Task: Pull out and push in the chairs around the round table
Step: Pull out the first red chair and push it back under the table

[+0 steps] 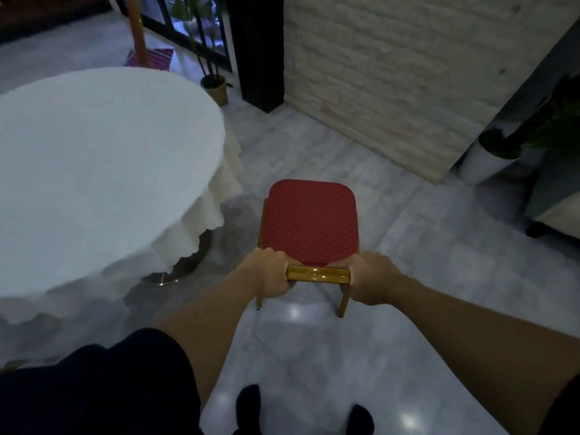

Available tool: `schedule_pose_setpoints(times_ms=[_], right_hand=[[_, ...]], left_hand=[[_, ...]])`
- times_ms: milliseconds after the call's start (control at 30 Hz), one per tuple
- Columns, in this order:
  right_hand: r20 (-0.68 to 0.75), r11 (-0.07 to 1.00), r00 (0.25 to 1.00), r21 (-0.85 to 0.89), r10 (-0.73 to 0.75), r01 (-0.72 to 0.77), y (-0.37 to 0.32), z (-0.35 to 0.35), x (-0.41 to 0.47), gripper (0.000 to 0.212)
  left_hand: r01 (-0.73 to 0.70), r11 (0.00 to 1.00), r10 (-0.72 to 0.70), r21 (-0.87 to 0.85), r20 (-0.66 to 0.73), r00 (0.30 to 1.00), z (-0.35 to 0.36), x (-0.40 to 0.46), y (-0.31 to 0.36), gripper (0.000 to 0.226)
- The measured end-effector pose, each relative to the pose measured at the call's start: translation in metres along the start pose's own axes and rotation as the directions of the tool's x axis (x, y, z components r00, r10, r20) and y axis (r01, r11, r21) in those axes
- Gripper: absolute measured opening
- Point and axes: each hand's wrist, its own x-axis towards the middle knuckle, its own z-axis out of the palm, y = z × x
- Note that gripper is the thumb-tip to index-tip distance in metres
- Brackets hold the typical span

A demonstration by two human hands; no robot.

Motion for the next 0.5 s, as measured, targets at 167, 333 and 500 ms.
schedule_pose_setpoints(times_ms=[167, 333, 500], right_hand=[[0.098, 0.985, 0.985, -0.083, -0.145, 0.153, 0.035, -0.027, 0.009, 0.036], [0.165, 0.938, 0.954, -0.203, -0.251, 0.282, 0.057, -0.043, 0.027, 0.051], [0.168, 0.899, 0.931, -0.249, -0.326, 0.36, 0.066, -0.052, 0.052, 0.054]], left_hand=[[0.169, 0.981, -0.174, -0.092, -0.047, 0.984, 0.013, 0.002, 0.041, 0.027], [0.313, 0.922, -0.331, -0.228, -0.042, 0.943, 0.025, 0.005, 0.065, 0.033], [0.36, 0.898, -0.392, -0.253, -0.088, 0.916, 0.028, 0.014, 0.071, 0.035]])
